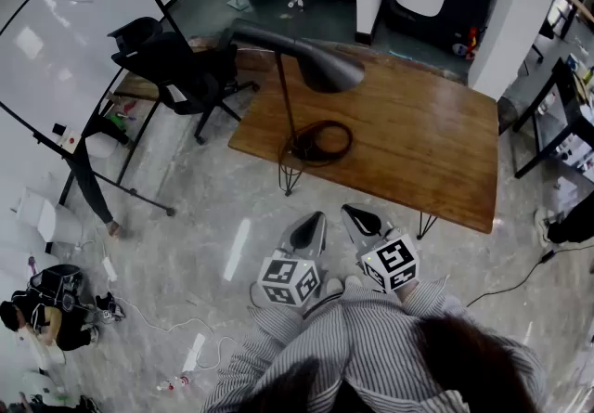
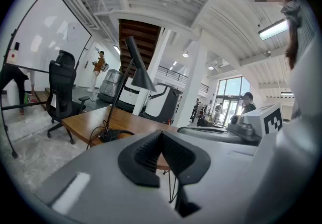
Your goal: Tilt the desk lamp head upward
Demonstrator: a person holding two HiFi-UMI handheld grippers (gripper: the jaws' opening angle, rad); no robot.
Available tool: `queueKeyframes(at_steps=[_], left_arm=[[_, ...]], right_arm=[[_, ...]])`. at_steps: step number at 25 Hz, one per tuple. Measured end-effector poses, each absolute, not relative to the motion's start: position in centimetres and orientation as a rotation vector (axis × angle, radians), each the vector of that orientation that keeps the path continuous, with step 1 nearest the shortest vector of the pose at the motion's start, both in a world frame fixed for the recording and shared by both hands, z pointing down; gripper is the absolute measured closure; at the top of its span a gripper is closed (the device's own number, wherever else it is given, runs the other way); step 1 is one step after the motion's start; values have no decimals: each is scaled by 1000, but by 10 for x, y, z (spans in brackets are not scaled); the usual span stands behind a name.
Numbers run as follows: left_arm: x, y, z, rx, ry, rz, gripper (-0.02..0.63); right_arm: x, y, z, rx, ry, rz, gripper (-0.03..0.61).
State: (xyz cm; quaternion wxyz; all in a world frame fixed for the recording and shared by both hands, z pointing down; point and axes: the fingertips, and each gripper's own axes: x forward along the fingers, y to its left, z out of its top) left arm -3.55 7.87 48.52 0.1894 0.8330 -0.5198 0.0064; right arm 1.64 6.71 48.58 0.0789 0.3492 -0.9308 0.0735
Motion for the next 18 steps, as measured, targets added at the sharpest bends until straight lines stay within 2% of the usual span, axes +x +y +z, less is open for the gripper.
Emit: queueKeyframes(at_steps=[18], left_arm=[[-30, 70, 484, 2331, -1434, -42, 611]], right_arm=[[25, 56, 488, 1073, -2774, 200, 577]])
